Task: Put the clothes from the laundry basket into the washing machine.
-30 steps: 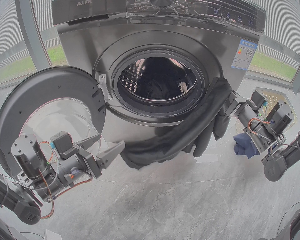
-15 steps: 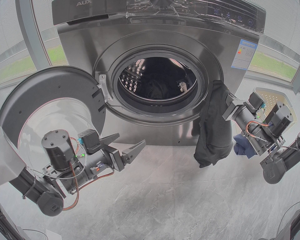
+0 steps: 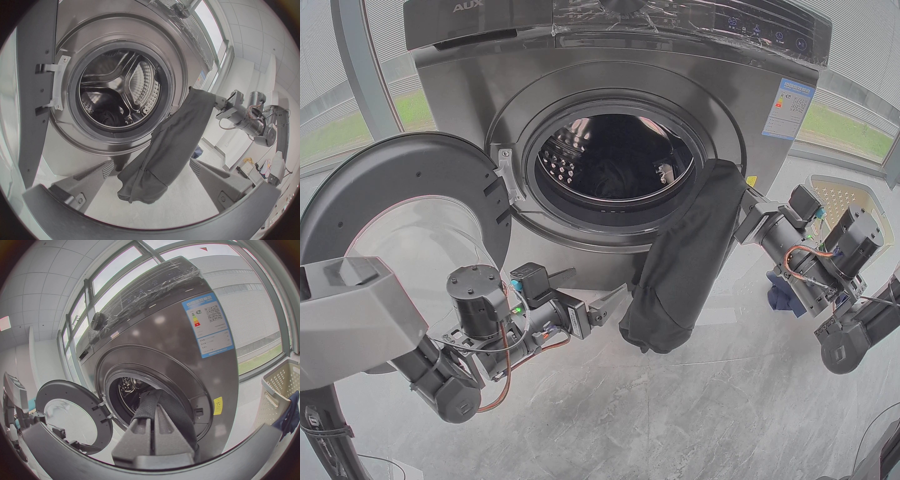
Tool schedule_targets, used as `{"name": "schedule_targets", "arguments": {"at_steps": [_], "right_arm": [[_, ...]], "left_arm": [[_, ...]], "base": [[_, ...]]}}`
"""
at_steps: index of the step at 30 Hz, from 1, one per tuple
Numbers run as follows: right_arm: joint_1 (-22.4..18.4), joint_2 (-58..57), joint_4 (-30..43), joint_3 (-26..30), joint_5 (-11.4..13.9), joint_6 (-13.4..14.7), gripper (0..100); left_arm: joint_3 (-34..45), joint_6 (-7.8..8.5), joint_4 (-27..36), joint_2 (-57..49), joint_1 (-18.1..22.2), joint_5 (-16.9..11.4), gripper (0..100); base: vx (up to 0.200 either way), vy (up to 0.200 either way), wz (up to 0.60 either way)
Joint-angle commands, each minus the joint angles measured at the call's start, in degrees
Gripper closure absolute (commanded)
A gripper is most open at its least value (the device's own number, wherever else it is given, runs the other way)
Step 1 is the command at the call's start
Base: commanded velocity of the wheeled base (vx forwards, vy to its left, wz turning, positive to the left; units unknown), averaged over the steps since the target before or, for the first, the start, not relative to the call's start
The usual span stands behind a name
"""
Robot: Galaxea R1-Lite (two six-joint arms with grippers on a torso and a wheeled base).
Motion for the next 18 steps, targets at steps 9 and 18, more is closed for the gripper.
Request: {"name": "schedule_targets", "arguments": {"at_steps": [9, 18], "right_arm": [[3.2, 0.4, 0.0, -0.3, -0.3, 0.3, 100], [4.2, 0.8, -0.1, -0.2, -0.4, 0.4, 100]], "left_arm": [[-7.1, 0.49, -2.4, 9.7, 0.1, 0.4, 0], [-13.5, 0.49, -3.2, 14.9, -1.0, -0.5, 0]], "base": [[0.0, 0.0, 0.0], [0.0, 0.0, 0.0]]}}
